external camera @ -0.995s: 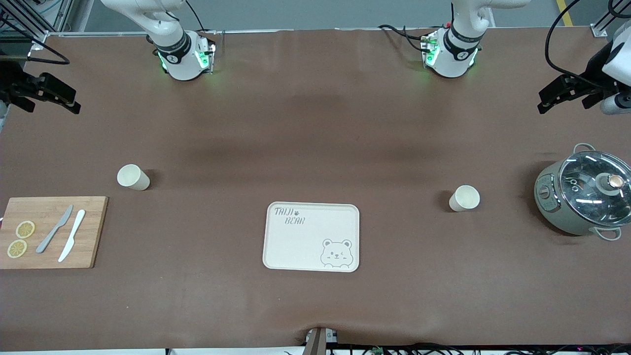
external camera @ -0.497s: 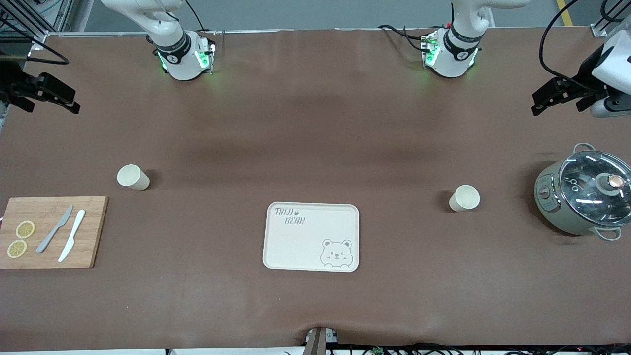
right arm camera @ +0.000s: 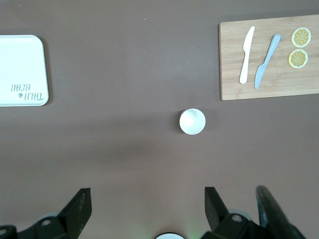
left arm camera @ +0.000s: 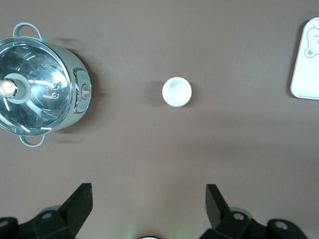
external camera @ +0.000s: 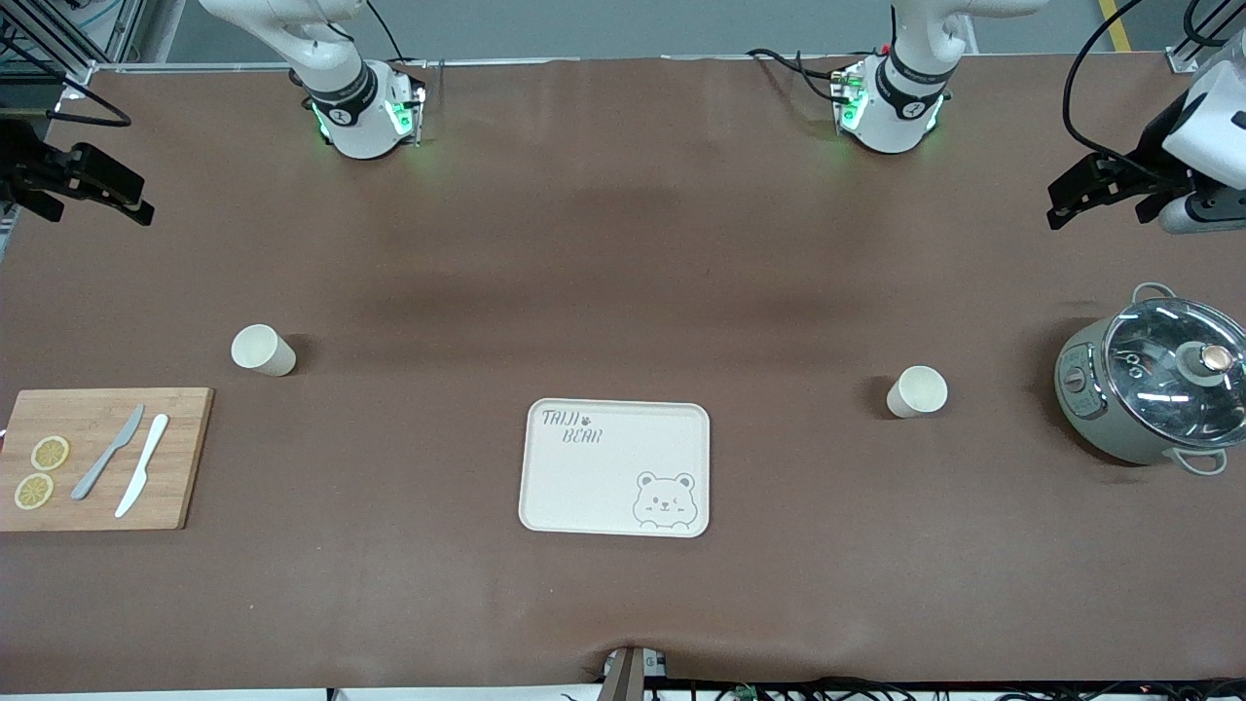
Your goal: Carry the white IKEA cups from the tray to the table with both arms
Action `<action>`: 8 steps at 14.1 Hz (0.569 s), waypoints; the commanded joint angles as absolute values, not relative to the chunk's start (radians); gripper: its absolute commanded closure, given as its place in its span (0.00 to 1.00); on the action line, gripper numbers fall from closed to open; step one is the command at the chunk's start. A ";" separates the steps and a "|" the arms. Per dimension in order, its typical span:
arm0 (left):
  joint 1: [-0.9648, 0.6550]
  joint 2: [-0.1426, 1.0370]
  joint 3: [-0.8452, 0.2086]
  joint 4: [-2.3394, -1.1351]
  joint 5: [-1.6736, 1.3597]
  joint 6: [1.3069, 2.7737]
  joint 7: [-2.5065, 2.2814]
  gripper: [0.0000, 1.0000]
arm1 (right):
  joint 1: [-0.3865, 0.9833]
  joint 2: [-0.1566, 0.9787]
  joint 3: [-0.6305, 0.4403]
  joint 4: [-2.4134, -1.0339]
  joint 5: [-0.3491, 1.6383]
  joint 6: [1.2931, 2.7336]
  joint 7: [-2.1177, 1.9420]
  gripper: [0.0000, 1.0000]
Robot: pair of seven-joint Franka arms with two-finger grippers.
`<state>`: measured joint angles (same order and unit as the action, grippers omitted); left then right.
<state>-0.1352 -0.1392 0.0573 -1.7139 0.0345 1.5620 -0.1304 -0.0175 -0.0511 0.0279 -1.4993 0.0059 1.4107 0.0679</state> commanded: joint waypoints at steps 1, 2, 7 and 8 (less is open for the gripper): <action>-0.132 -0.118 0.055 -1.681 0.017 1.565 -0.110 0.00 | -0.017 -0.058 0.028 -1.491 0.021 1.405 0.066 0.00; -0.132 -0.114 0.055 -1.678 0.017 1.563 -0.118 0.00 | -0.018 -0.058 0.028 -1.493 0.021 1.401 0.067 0.00; -0.132 -0.110 0.054 -1.664 0.017 1.559 -0.123 0.00 | -0.023 -0.057 0.028 -1.493 0.021 1.405 0.067 0.00; -0.130 -0.110 0.055 -1.663 0.017 1.559 -0.123 0.00 | -0.023 -0.058 0.026 -1.493 0.021 1.405 0.067 0.00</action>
